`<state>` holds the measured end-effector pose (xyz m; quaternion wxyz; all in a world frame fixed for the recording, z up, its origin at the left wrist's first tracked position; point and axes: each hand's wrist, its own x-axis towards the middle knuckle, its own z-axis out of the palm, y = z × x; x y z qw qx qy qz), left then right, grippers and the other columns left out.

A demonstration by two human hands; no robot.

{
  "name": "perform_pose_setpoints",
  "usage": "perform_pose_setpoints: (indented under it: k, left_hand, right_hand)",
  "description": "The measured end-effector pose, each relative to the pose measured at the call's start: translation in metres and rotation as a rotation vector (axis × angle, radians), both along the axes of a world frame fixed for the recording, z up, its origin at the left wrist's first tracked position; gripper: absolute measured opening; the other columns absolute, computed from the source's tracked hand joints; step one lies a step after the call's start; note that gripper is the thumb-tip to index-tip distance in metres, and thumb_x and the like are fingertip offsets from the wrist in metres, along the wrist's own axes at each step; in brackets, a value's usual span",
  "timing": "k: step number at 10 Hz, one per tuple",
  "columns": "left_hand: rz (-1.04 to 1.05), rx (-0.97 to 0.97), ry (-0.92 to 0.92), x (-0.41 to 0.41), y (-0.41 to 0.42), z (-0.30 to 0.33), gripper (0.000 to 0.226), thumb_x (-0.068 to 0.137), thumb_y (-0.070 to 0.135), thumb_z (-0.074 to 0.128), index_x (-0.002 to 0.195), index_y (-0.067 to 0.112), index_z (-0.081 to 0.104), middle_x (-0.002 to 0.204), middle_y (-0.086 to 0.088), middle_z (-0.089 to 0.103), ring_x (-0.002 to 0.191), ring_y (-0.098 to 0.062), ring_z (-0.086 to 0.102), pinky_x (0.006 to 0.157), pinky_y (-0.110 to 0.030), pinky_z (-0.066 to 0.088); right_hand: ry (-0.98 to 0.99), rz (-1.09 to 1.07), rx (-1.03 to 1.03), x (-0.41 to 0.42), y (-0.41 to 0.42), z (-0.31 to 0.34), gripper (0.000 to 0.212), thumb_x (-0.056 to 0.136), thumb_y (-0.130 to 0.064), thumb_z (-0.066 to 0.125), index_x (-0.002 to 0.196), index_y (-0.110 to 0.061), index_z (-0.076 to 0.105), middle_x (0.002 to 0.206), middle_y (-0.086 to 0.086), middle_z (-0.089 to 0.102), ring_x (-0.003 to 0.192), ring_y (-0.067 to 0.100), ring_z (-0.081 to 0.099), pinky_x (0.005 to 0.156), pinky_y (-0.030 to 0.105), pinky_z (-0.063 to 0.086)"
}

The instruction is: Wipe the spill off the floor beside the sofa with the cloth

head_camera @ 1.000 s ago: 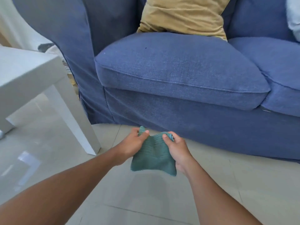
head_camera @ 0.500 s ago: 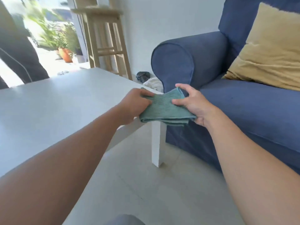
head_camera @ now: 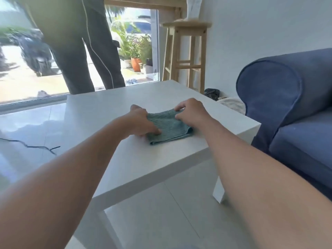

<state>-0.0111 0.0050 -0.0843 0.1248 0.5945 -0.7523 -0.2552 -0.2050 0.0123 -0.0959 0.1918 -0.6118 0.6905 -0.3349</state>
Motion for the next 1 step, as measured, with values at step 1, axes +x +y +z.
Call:
perform_pose_setpoints:
  k: [1]
  left_hand:
    - [-0.042, -0.168, -0.160, 0.0114, -0.0021, -0.0004, 0.044, 0.090, 0.045, 0.065, 0.129, 0.025, 0.063, 0.150, -0.001, 0.023, 0.134, -0.032, 0.033, 0.111, -0.046, 0.034]
  right_hand:
    - [0.061, -0.082, -0.024, 0.0060, 0.0017, -0.0013, 0.022, 0.084, -0.011, 0.062, 0.095, -0.020, 0.078, 0.105, 0.002, 0.071, 0.091, 0.021, 0.064, 0.073, 0.026, 0.044]
